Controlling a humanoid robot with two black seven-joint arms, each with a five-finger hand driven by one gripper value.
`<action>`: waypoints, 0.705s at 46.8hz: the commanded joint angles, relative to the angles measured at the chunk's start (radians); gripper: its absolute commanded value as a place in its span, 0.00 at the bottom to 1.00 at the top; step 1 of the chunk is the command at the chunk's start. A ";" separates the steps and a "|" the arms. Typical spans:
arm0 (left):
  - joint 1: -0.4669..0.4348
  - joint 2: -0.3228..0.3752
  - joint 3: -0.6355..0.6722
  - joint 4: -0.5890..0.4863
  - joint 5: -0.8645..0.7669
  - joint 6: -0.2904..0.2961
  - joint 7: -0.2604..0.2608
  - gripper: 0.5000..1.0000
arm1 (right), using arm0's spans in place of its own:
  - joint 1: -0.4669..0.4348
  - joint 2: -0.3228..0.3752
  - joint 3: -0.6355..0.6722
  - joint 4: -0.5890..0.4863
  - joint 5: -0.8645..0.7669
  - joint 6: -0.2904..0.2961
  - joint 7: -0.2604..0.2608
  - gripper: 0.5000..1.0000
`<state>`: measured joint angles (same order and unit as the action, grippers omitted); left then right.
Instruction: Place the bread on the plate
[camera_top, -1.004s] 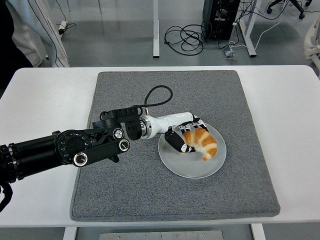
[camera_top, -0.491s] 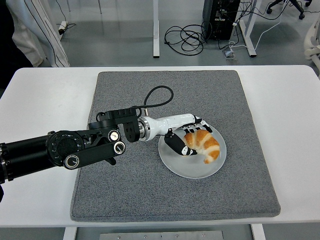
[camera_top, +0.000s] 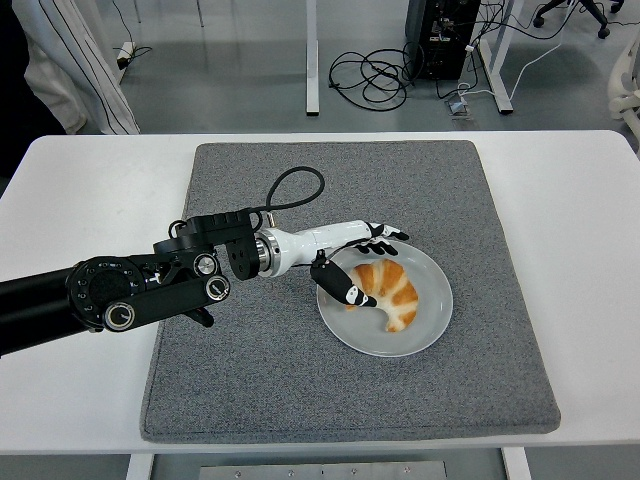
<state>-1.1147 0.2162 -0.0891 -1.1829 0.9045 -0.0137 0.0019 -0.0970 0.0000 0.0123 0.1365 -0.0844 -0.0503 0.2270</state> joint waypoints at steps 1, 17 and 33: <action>-0.001 0.000 0.000 -0.001 -0.019 0.000 0.000 0.93 | 0.000 0.000 0.000 0.000 0.000 0.000 0.000 1.00; -0.011 0.035 -0.011 -0.052 -0.036 -0.002 0.001 0.96 | -0.001 0.000 0.000 0.000 0.000 0.001 0.000 1.00; -0.114 0.144 -0.064 -0.050 -0.190 -0.014 -0.002 0.96 | 0.000 0.000 0.000 0.000 0.000 0.000 0.000 1.00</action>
<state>-1.2195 0.3427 -0.1406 -1.2343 0.7199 -0.0262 0.0007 -0.0970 0.0000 0.0123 0.1365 -0.0844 -0.0502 0.2271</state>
